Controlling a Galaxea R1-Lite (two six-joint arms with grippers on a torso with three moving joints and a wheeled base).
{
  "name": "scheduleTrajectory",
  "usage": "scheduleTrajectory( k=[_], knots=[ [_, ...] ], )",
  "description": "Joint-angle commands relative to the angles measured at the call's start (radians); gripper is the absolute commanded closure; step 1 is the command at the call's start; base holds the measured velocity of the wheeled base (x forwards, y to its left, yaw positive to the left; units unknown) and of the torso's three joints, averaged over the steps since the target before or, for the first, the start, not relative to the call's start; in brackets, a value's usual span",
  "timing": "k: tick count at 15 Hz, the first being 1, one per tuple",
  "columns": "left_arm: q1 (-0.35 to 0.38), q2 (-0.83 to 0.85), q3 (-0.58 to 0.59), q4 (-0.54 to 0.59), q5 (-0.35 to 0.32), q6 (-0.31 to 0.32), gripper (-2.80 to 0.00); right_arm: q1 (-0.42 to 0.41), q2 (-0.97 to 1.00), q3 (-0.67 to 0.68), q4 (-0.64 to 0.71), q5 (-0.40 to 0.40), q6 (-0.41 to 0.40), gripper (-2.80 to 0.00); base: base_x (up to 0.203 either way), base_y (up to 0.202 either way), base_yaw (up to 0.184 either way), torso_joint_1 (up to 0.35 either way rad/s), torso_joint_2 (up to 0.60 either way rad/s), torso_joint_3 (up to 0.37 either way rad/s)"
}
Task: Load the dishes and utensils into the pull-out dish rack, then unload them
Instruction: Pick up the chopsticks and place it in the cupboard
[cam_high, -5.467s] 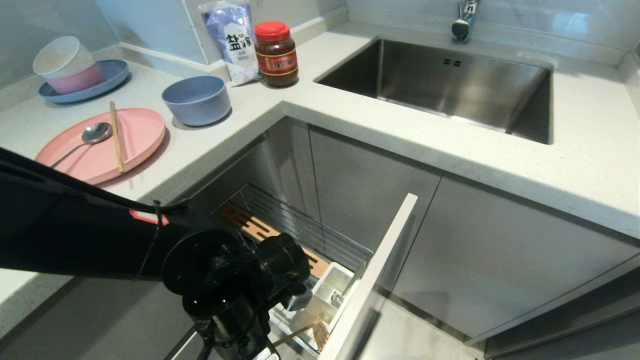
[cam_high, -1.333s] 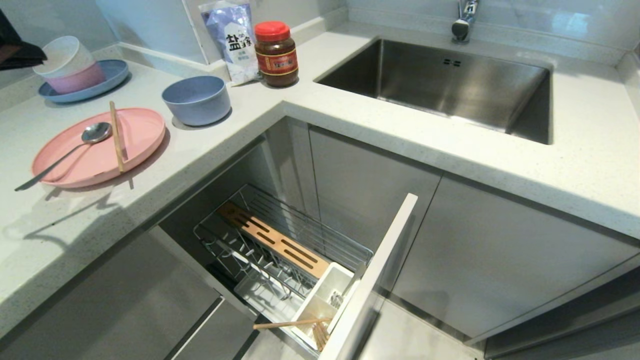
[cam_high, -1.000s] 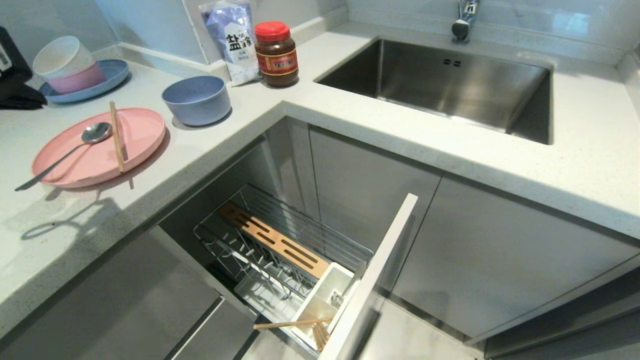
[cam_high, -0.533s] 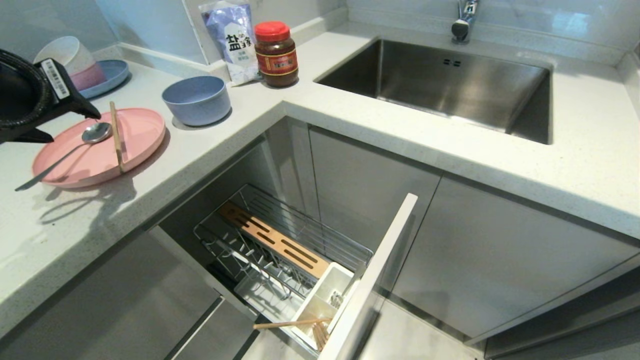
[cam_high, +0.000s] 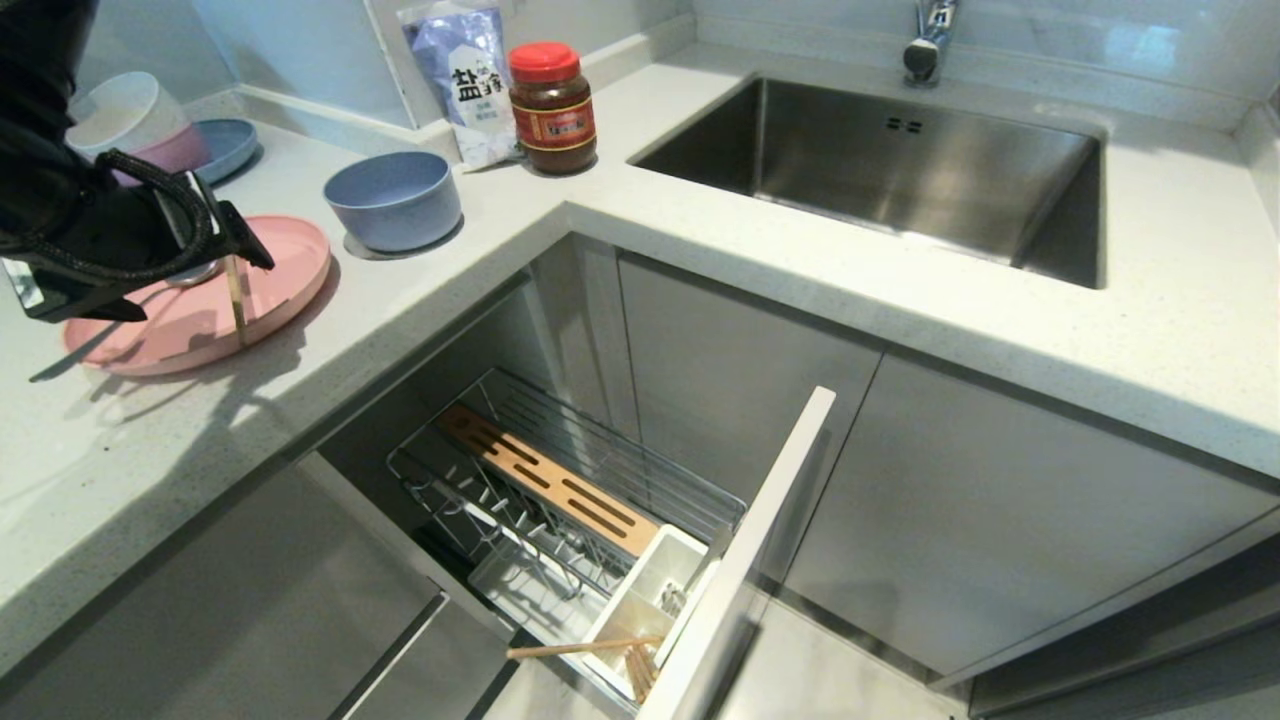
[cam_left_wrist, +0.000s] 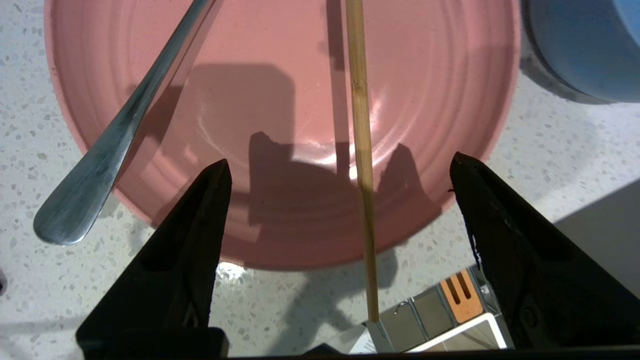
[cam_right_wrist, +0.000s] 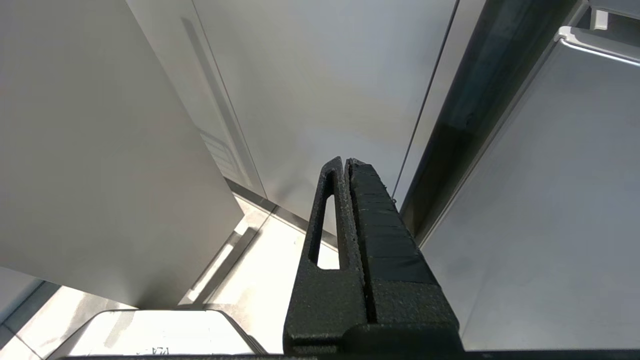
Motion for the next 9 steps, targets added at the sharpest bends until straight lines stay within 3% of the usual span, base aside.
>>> scheduleTrajectory(
  k=[1, 9],
  knots=[
    [0.013, 0.03, -0.002, 0.0, 0.003, -0.001, -2.8, 0.001, -0.003, 0.002, 0.001, 0.0, 0.0, 0.0, 0.0, 0.0, 0.0, 0.0, 0.0, 0.0],
    [0.013, 0.066, -0.001, -0.011, 0.003, -0.001, -2.8, 0.001, -0.004, 0.002, 0.001, 0.0, 0.0, 0.0, 0.0, 0.0, 0.0, 0.0, 0.0, 0.0]
  ],
)
